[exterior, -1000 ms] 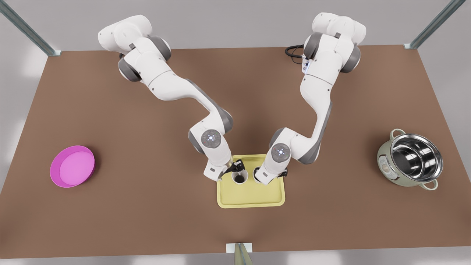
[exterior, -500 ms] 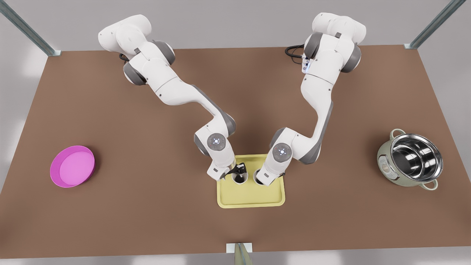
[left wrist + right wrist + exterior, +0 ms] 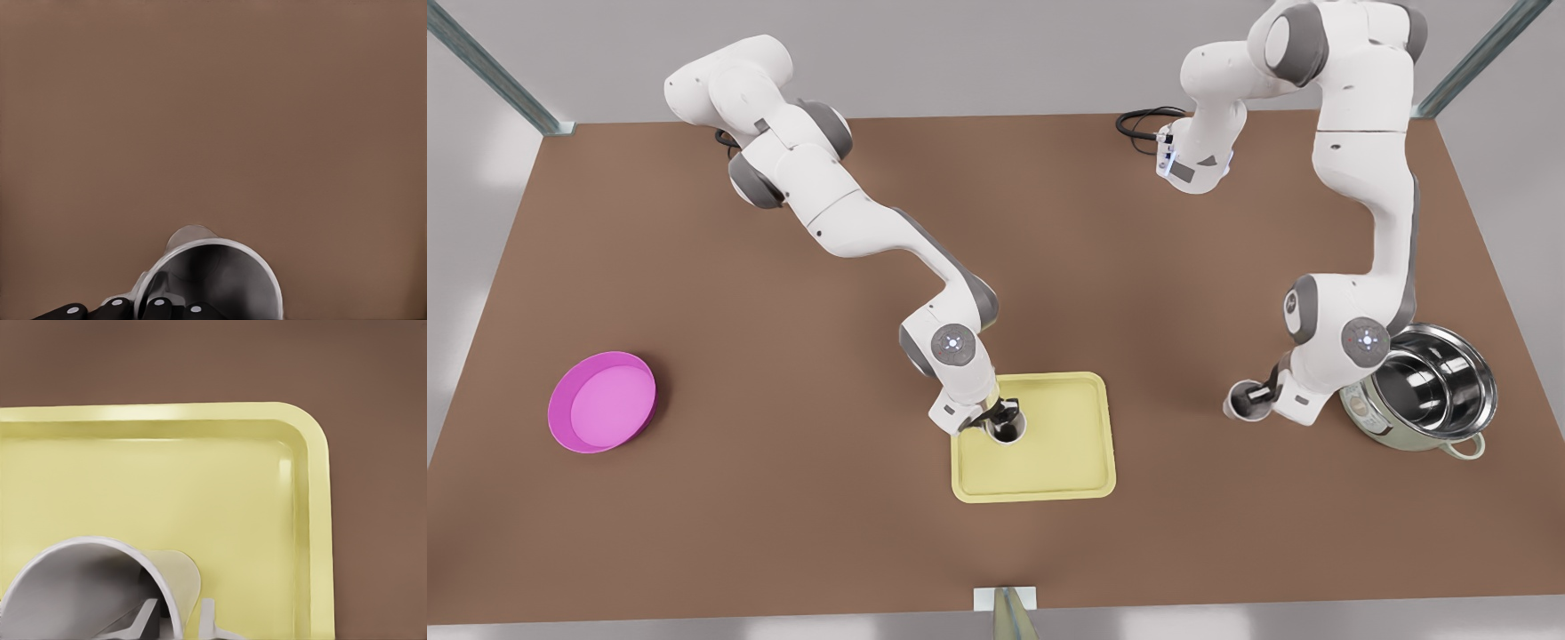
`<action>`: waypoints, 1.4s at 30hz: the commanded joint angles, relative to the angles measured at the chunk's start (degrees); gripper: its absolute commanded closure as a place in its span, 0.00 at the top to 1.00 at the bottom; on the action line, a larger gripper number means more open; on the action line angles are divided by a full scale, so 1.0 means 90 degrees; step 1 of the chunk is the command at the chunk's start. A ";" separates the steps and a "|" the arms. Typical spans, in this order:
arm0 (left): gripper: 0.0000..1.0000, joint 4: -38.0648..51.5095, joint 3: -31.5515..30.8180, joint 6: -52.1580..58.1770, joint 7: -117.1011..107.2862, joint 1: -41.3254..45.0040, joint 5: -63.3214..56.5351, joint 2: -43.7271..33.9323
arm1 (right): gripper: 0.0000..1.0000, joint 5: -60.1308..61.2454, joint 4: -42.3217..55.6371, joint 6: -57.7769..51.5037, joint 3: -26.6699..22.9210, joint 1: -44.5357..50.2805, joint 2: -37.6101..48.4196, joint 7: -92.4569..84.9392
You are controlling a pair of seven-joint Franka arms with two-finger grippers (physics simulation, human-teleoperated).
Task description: Use the left arm to pick up the white IKEA cup from the tray and place it on the middle-left position; use the right arm to pick up the white IKEA cup from the tray and place it on the middle-right position
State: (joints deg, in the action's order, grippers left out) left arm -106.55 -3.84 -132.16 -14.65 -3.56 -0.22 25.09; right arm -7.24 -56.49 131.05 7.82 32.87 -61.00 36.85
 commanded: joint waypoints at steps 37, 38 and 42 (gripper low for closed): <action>1.00 0.1672 -0.0032 0.3562 0.1706 -0.0024 0.0270 -0.1870 | 0.18 -0.0465 -0.0139 -0.1856 0.0117 -0.3721 0.0655 -0.7249; 1.00 0.1692 -0.0042 0.3562 0.1706 -0.0014 0.0113 -0.1850 | 0.18 -0.0465 -0.0139 -0.1826 0.0117 -0.3730 0.0636 -0.7248; 1.00 0.1692 -0.0042 0.3533 0.1735 0.0005 0.0103 -0.1811 | 0.18 -0.0407 -0.0139 -0.1797 0.0137 -0.3721 0.0548 -0.7180</action>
State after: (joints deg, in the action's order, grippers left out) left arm -91.37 -4.20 -104.32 8.35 -3.41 1.37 8.84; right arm -10.53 -57.77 112.74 9.02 -0.63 -56.10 -12.74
